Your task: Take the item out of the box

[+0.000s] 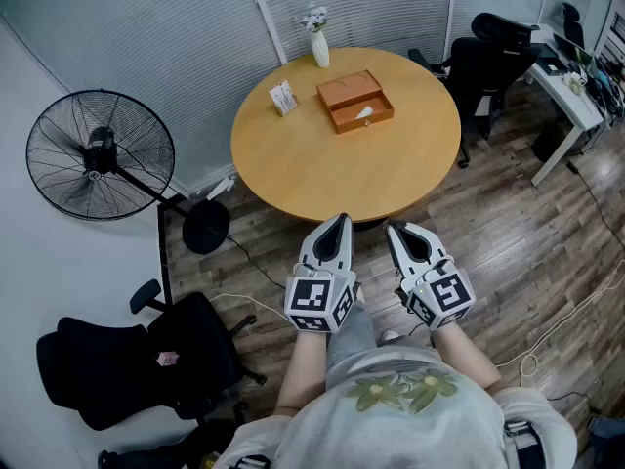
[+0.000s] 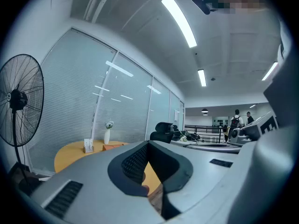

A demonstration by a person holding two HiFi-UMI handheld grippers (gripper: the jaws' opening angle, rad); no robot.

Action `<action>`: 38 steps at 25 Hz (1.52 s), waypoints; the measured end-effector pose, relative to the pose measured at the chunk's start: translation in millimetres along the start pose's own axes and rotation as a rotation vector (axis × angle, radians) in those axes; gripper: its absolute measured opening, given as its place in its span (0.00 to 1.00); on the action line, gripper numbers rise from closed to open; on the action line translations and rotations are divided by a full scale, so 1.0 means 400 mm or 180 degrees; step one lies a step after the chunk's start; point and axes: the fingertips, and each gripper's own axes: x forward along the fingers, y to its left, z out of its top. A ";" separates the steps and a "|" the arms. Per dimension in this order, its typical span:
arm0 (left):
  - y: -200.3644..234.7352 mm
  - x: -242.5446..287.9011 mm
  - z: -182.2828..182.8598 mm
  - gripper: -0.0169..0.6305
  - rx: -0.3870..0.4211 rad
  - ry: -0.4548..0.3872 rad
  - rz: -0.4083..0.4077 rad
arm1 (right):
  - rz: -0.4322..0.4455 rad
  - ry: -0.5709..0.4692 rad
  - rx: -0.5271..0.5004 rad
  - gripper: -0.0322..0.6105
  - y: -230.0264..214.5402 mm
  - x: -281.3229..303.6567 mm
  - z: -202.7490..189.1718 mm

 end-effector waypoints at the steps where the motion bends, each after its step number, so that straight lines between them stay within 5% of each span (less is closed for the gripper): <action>1: 0.017 0.011 0.002 0.03 0.0000 0.0002 -0.0001 | 0.0003 0.0004 -0.0004 0.05 -0.002 0.021 0.000; 18: 0.294 0.317 0.054 0.03 0.0114 0.0031 -0.0215 | -0.0244 0.0010 -0.0089 0.05 -0.150 0.401 0.008; 38: 0.404 0.466 0.016 0.03 0.0120 0.0159 -0.0402 | -0.0542 0.0203 -0.0072 0.05 -0.256 0.533 -0.058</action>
